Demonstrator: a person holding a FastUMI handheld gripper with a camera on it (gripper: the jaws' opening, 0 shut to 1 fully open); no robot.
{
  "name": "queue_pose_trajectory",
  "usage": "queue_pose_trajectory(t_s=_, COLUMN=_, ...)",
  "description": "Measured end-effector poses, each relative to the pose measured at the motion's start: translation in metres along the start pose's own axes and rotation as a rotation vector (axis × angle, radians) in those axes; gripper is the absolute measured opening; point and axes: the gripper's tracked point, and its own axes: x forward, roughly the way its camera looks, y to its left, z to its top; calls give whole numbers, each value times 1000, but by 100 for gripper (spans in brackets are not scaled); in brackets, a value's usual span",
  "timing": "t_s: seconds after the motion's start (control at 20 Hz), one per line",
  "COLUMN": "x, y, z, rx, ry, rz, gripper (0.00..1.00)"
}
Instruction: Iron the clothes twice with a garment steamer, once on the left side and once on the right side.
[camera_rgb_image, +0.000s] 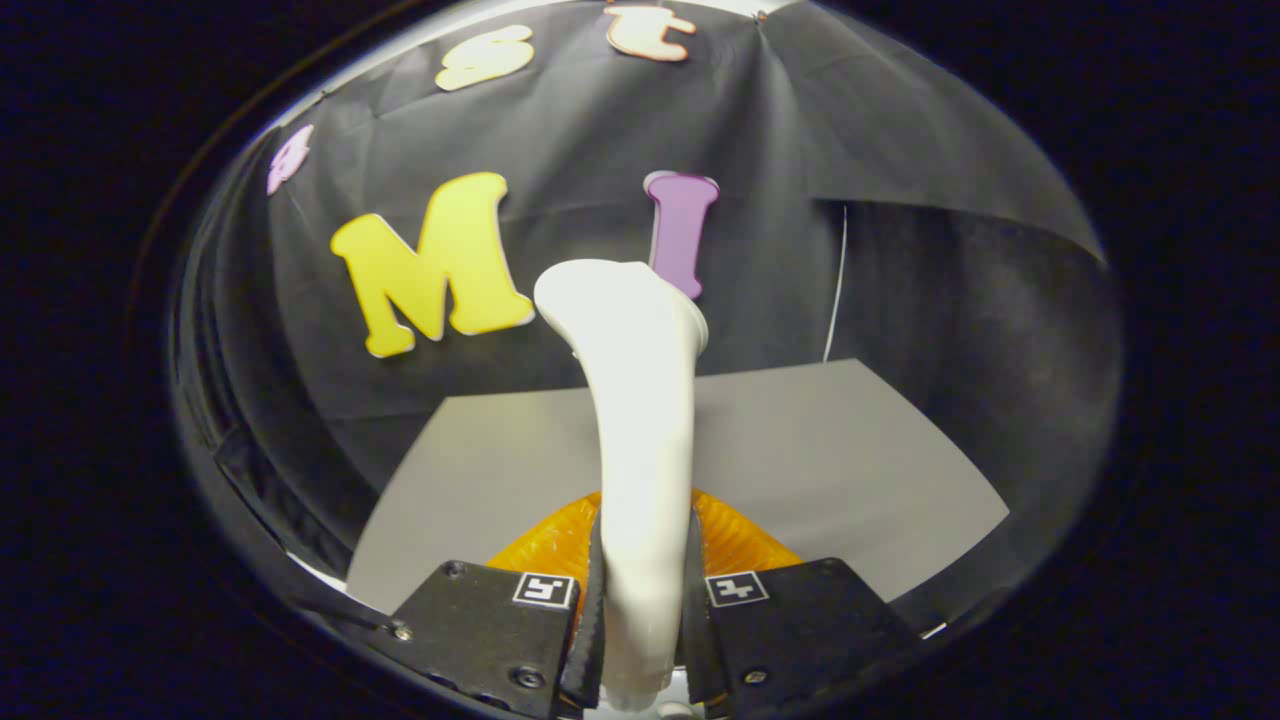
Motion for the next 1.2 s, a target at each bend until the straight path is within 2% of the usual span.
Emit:
queue_pose_trajectory(t_s=0.45, x=-162, y=137, z=17, rx=-10, ry=-312, rz=138, gripper=34)
queue_pose_trajectory(t_s=0.65, x=-226, y=192, z=36, rx=-34, ry=-471, rz=133, gripper=34)
queue_pose_trajectory(t_s=0.9, x=-253, y=259, z=73, rx=-101, ry=-619, rz=154, gripper=34)
queue_pose_trajectory(t_s=1.05, x=-251, y=301, z=88, rx=-139, ry=-661, rz=217, gripper=34)
queue_pose_trajectory(t_s=1.2, x=-234, y=331, z=98, rx=-162, ry=-674, rz=234, gripper=34)
